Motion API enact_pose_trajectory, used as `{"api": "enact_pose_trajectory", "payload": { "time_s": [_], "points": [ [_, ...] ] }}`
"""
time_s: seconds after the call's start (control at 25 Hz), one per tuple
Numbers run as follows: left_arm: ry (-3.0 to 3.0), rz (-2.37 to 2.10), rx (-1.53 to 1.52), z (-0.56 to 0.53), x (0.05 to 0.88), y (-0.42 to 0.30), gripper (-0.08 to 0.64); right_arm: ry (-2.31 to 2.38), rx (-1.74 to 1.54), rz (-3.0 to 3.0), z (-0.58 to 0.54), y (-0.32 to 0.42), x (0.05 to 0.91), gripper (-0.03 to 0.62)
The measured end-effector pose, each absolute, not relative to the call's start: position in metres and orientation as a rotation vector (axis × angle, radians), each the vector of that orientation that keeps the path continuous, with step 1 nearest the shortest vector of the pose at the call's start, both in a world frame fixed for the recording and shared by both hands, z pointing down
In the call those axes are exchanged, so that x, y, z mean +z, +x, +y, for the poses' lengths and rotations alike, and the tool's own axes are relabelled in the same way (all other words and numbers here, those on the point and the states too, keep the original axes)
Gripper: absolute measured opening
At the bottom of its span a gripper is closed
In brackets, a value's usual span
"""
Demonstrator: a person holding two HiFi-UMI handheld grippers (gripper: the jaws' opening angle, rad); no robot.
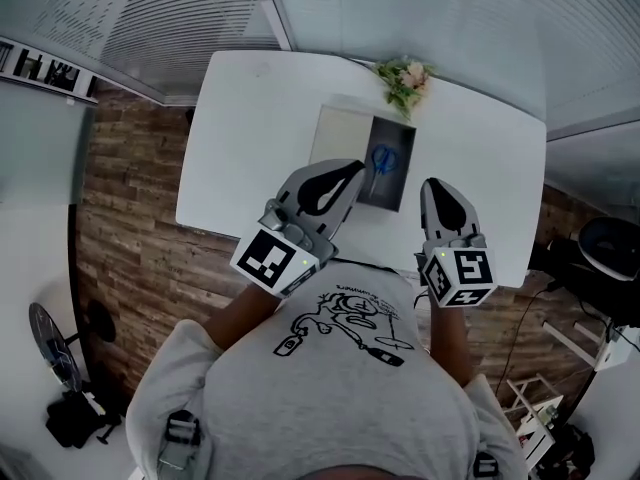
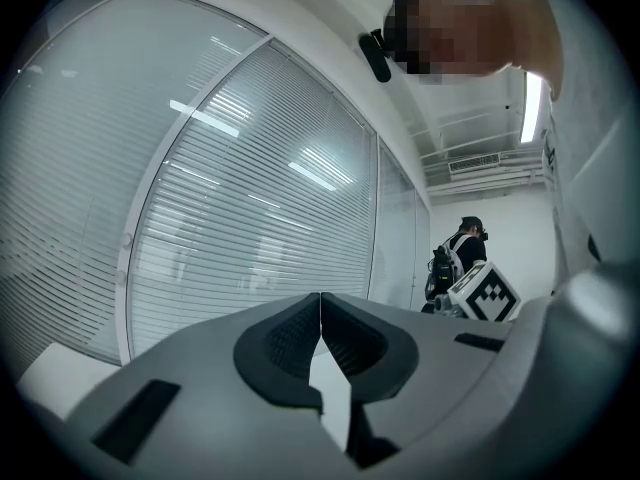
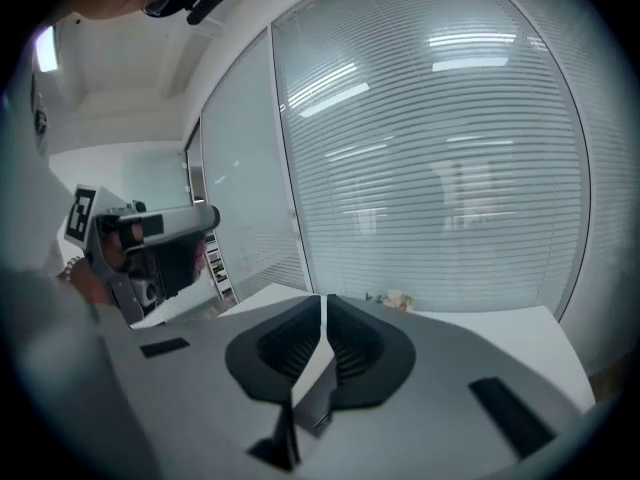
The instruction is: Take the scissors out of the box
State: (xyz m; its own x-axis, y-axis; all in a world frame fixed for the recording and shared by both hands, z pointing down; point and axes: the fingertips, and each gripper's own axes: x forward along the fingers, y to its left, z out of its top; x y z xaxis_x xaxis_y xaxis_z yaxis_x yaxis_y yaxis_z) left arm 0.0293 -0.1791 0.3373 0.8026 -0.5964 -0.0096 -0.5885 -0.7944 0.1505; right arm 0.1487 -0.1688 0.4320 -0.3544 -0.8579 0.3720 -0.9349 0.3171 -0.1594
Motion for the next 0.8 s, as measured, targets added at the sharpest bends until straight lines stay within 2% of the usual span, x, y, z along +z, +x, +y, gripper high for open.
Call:
{"api": "enact_pose_trajectory", "payload": {
  "time_s": [0.6, 0.8],
  "points": [
    [2.809, -0.991, -0.080, -0.195, 0.342, -0.011, 0.020, 1.517, 0.945, -2.076, -0.219, 0.126, 0.603, 0.063],
    [2.796, -1.006, -0.077, -0.201, 0.346, -0.024, 0.020, 1.522, 1.114, -1.962, -0.234, 0.120, 0.645, 0.103]
  ]
}}
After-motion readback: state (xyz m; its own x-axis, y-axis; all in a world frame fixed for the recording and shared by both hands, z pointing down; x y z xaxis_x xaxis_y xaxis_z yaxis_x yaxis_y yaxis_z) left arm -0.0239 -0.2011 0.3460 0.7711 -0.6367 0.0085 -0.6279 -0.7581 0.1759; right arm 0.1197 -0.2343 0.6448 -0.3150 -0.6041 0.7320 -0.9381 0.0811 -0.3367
